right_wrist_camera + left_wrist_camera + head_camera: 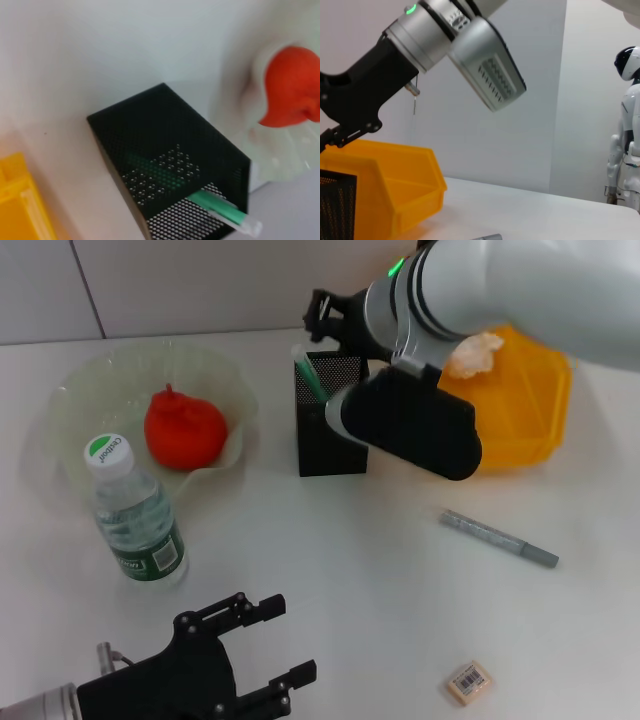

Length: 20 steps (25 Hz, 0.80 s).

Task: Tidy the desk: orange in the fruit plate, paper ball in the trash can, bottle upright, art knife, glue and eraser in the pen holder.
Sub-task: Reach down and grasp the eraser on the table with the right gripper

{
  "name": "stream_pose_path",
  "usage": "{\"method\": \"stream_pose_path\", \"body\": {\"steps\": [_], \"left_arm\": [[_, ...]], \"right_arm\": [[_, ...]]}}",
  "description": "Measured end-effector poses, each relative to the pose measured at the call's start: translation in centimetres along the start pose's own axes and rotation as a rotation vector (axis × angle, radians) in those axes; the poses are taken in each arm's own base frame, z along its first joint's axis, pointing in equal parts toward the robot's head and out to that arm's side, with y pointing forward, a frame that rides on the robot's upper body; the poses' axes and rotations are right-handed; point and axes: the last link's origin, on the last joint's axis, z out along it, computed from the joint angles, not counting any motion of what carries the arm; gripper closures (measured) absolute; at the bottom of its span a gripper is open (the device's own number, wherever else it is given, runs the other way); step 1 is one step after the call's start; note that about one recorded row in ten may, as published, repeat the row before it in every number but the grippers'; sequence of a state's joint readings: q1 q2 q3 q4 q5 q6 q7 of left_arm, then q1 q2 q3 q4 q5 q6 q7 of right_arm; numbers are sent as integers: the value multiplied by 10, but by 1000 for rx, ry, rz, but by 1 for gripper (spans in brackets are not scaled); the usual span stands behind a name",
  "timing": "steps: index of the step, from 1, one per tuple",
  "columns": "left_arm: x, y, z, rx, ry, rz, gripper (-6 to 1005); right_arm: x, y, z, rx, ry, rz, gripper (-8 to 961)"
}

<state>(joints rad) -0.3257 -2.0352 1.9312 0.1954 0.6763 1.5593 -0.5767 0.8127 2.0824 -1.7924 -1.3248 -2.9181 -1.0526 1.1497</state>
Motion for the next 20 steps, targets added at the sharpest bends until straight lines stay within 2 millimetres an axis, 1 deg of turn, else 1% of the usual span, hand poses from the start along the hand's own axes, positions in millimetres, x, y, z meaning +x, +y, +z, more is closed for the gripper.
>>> {"method": "stream_pose_path", "body": {"steps": [1, 4, 5, 6, 7, 8, 9, 10, 11, 12, 14, 15, 16, 17, 18, 19, 20], "left_arm": [[1, -1, 0, -5, 0, 4, 311], [2, -2, -2, -8, -1, 9, 311], [2, -2, -2, -8, -1, 9, 311], [2, -3, -3, -9, -2, 12, 311], [2, -3, -3, -9, -2, 12, 311], [3, -3, -3, -10, -2, 14, 311], [3, -3, -3, -12, -1, 16, 311], [3, -3, -4, -14, 0, 19, 311], [4, -2, -5, -10, 4, 43, 311], [4, -2, -5, -10, 4, 43, 311], [3, -2, -6, -1, 9, 78, 311], [3, -1, -7, 2, 12, 90, 311], [4, -1, -9, 3, 20, 104, 311], [4, -1, -9, 3, 20, 104, 311], [5, -1, -11, 4, 24, 108, 311], [8, -3, -15, 16, 39, 114, 311], [8, -3, -15, 16, 39, 114, 311]], "right_arm": [[3, -3, -8, 23, 3, 62, 667], [6, -7, -24, 73, -25, 176, 649], [6, -7, -24, 73, -25, 176, 643], [8, -9, -38, 116, -62, 257, 638], [8, -9, -38, 116, -62, 257, 632], [9, -11, -49, 156, -92, 333, 626], [10, -12, -53, 171, -104, 361, 620], [12, -12, -60, 212, -131, 433, 614], [19, -8, -78, 326, -198, 605, 608], [19, -8, -78, 326, -198, 605, 602], [27, 1, -92, 440, -264, 760, 591], [30, 9, -99, 495, -306, 852, 585], [29, 31, -109, 587, -409, 1042, 579], [29, 31, -109, 587, -409, 1042, 573], [24, 43, -111, 614, -466, 1120, 567], [13, 63, -109, 668, -558, 1235, 561], [13, 63, -109, 668, -558, 1235, 555]]}}
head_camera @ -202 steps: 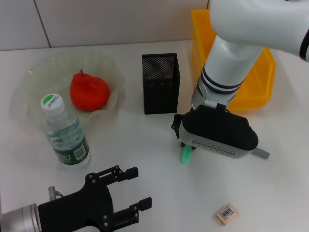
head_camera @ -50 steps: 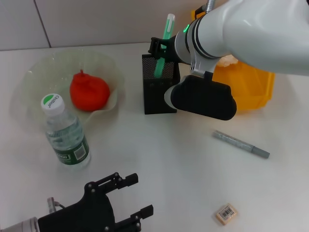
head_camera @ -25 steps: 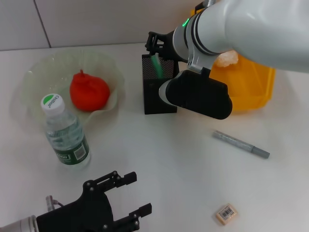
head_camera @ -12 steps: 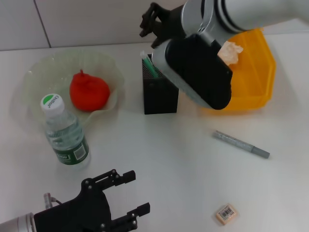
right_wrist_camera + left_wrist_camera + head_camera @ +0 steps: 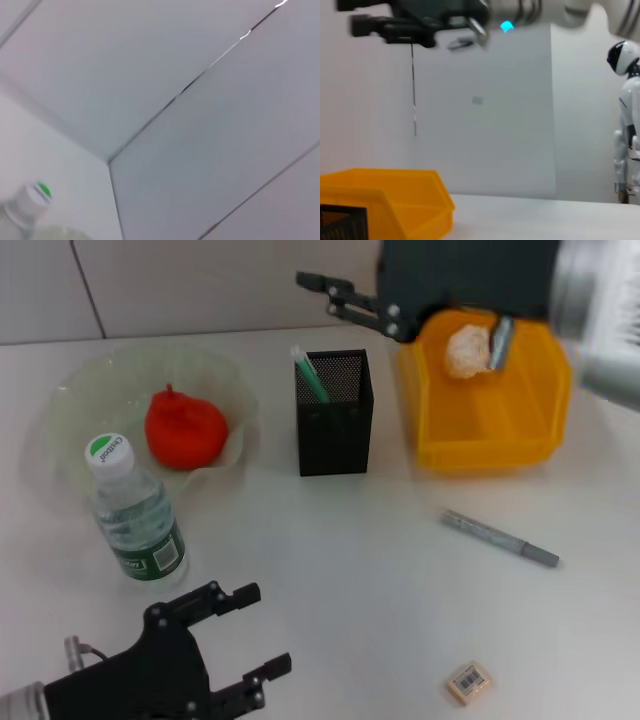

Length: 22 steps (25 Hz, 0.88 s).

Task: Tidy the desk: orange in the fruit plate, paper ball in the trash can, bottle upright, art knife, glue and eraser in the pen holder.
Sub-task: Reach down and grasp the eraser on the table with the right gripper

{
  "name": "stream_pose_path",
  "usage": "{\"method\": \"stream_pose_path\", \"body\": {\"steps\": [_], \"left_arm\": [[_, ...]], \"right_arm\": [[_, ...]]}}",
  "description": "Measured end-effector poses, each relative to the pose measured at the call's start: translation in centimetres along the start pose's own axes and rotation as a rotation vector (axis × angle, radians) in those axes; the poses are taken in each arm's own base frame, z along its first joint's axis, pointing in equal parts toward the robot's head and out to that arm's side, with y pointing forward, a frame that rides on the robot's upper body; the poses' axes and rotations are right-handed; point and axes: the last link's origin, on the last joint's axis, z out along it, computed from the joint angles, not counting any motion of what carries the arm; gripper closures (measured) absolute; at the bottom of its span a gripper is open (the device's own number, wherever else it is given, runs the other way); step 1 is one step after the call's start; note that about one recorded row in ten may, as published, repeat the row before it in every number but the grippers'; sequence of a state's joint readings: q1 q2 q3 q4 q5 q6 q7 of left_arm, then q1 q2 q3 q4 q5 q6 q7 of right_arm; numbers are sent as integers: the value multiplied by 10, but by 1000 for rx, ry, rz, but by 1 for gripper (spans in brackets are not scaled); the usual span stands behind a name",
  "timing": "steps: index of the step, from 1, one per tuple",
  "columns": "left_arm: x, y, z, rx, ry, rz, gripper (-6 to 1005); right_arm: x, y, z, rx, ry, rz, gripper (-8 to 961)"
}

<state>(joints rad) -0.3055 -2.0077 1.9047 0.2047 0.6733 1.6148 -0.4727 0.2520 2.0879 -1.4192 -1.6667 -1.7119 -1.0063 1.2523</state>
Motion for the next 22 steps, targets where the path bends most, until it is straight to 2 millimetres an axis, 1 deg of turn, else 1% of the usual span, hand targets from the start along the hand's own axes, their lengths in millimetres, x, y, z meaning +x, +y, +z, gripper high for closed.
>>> {"method": "stream_pose_path", "body": {"steps": [1, 2, 5, 6, 7, 8, 9, 10, 11, 12, 13, 14, 15, 16, 17, 18, 20, 21, 22], "left_arm": [[1, -2, -3, 11, 6, 8, 311], [1, -2, -3, 11, 6, 8, 311], [4, -2, -9, 12, 16, 24, 310], [5, -2, -10, 9, 22, 25, 310], [8, -2, -13, 3, 33, 28, 310], [8, -2, -14, 1, 35, 28, 310], [10, -2, -17, -1, 40, 30, 310], [10, -2, -17, -1, 40, 30, 310], [9, -1, -20, 1, 37, 28, 310], [9, -1, -20, 1, 37, 28, 310], [9, -1, -22, 3, 34, 25, 310], [8, 0, -25, 6, 29, 22, 310], [8, 0, -25, 6, 29, 22, 310], [7, 2, -27, 6, 25, 18, 310], [7, 2, -27, 6, 25, 18, 310], [7, 2, -28, 4, 24, 17, 310], [7, 4, -29, -6, 24, 13, 310], [7, 7, -31, -13, 25, 8, 310], [7, 7, -31, -13, 25, 8, 310]], "right_arm": [[19, 17, -13, 62, -74, 160, 549], [19, 17, -13, 62, -74, 160, 544], [41, 33, -36, 139, -164, 401, 526], [51, 42, -55, 175, -243, 526, 520], [51, 42, -55, 175, -243, 526, 477], [56, 48, -67, 191, -289, 575, 434], [64, 56, -89, 229, -356, 651, 390], [64, 56, -89, 229, -356, 651, 347], [72, 63, -103, 257, -377, 729, 304], [72, 63, -103, 257, -377, 729, 282], [77, 66, -110, 268, -376, 770, 261], [87, 71, -118, 266, -333, 819, 239], [87, 71, -118, 266, -333, 819, 218], [95, 79, -127, 248, -289, 833, 196], [95, 79, -127, 248, -289, 833, 196], [98, 83, -131, 235, -276, 841, 196], [99, 92, -144, 198, -281, 873, 196], [98, 98, -157, 146, -277, 908, 196], [98, 98, -157, 146, -277, 908, 196]]}}
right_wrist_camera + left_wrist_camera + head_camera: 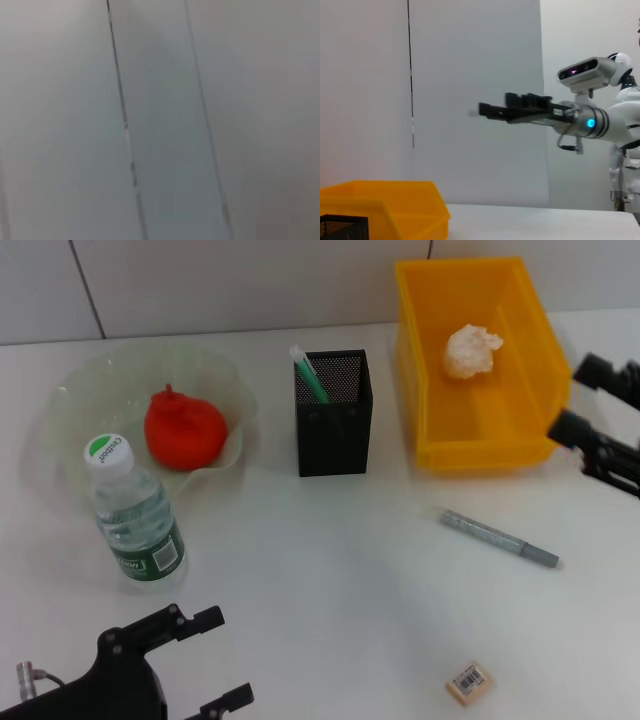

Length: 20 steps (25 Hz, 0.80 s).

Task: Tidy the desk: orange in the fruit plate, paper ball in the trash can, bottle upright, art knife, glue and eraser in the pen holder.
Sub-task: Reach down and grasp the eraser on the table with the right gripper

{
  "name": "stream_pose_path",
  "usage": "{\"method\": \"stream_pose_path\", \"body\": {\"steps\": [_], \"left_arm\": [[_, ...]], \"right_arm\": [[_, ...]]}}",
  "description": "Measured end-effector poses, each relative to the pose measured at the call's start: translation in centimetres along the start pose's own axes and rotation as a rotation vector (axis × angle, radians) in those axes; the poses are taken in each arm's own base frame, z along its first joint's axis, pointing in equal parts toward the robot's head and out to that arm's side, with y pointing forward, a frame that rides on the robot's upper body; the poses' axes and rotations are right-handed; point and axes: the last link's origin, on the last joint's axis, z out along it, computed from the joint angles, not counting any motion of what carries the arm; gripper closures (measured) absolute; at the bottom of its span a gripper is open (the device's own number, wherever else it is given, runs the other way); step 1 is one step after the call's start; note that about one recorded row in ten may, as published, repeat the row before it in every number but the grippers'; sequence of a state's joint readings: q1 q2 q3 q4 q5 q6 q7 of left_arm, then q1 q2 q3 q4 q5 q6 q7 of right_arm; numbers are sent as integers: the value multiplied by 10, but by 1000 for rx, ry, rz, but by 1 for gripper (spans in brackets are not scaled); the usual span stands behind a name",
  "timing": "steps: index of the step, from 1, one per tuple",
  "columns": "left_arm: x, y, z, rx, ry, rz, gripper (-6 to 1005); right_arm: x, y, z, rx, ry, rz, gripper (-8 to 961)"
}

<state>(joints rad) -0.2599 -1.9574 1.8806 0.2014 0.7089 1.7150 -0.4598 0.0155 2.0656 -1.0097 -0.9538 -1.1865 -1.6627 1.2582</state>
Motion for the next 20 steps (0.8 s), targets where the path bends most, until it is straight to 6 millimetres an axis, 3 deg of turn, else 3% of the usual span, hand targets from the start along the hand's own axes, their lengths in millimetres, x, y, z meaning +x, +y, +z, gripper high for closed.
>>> {"method": "stream_pose_path", "body": {"steps": [3, 4, 5, 7, 9, 10, 12, 14, 15, 19, 20], "left_arm": [[0, 1, -1, -3, -1, -1, 310], [0, 1, -3, -9, -5, 0, 310], [1, 1, -4, -15, -8, 0, 310], [1, 0, -6, -19, -10, -1, 310], [1, 0, -7, -29, -17, -3, 310], [1, 0, -7, -29, -17, -3, 310], [1, 1, -8, -34, -21, -4, 310], [0, 1, -9, -34, -23, -5, 310], [0, 1, -9, -34, -23, -5, 310], [-2, 4, -9, -30, -28, -14, 310], [-2, 4, -9, -30, -28, -14, 310]], "right_arm": [[-4, 3, -17, -59, 81, 24, 195], [-11, 5, -22, -116, 184, 31, 195], [-11, 5, -22, -116, 184, 31, 195], [-20, 5, -17, -177, 341, 38, 196], [-38, 2, 7, -265, 580, -11, 198], [-38, 2, 7, -265, 580, -11, 199], [-48, 4, 27, -349, 719, -61, 200], [-57, 10, 59, -483, 927, -124, 201], [-57, 10, 59, -483, 927, -124, 202], [-52, 20, 106, -593, 1255, -251, 203], [-52, 20, 106, -593, 1255, -251, 203]]}}
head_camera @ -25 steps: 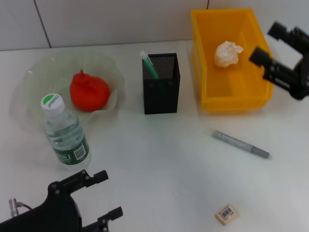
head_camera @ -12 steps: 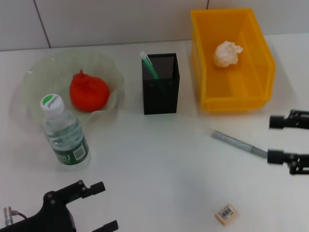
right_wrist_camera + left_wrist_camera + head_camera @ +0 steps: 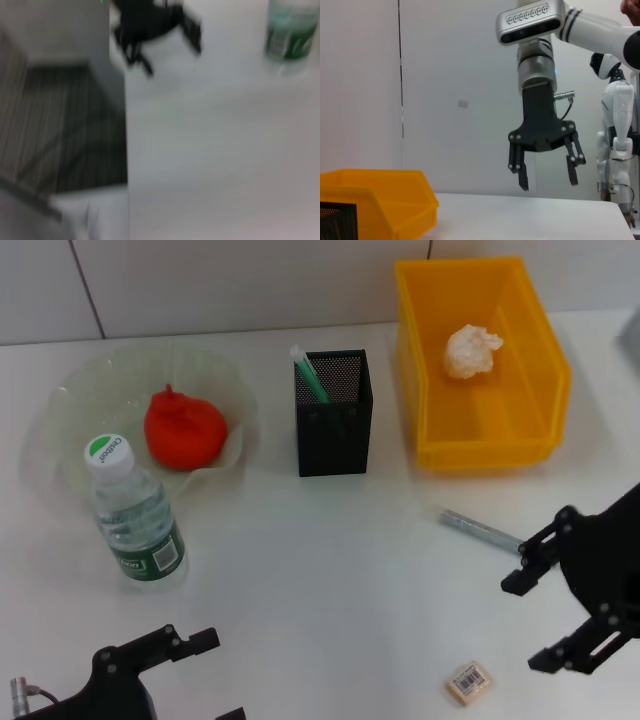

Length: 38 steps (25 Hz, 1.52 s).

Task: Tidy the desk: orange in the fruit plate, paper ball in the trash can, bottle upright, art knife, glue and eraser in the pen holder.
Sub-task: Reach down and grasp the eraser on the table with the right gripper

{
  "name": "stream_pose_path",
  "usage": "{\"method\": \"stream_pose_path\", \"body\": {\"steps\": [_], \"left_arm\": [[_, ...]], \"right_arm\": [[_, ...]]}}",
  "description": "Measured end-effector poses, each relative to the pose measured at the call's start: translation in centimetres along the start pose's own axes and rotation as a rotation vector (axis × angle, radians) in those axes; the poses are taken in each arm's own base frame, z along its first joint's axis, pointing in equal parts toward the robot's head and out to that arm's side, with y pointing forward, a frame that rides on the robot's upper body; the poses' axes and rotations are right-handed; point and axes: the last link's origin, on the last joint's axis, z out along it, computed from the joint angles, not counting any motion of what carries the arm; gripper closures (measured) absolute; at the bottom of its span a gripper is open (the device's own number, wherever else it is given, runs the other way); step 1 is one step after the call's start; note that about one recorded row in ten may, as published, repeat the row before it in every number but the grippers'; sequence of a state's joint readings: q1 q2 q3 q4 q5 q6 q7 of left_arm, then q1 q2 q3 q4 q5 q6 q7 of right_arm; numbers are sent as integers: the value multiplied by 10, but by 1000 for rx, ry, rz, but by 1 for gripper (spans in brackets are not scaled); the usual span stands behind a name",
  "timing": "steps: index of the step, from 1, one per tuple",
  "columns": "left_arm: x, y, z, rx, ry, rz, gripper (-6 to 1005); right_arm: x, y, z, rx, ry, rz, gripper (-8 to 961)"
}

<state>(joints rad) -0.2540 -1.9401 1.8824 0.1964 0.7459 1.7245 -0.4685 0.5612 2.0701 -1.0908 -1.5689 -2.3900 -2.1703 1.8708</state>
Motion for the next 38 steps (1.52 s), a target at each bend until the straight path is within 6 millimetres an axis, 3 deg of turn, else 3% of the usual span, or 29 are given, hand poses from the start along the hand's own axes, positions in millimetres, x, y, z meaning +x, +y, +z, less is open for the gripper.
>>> {"method": "stream_pose_path", "body": {"steps": [4, 15, 21, 38], "left_arm": [[-2, 2, 2, 6, 0, -6, 310], [-3, -1, 5, 46, 11, -13, 310], [-4, -2, 9, 50, 4, -16, 310], [-6, -5, 9, 70, -5, -26, 310]], "right_arm": [[-29, -5, 20, -61, 200, -127, 205], [-45, -3, 57, -58, 453, -328, 275], [-51, -8, 67, -39, 455, -355, 339], [-53, 5, 97, -60, 502, -470, 312]]}}
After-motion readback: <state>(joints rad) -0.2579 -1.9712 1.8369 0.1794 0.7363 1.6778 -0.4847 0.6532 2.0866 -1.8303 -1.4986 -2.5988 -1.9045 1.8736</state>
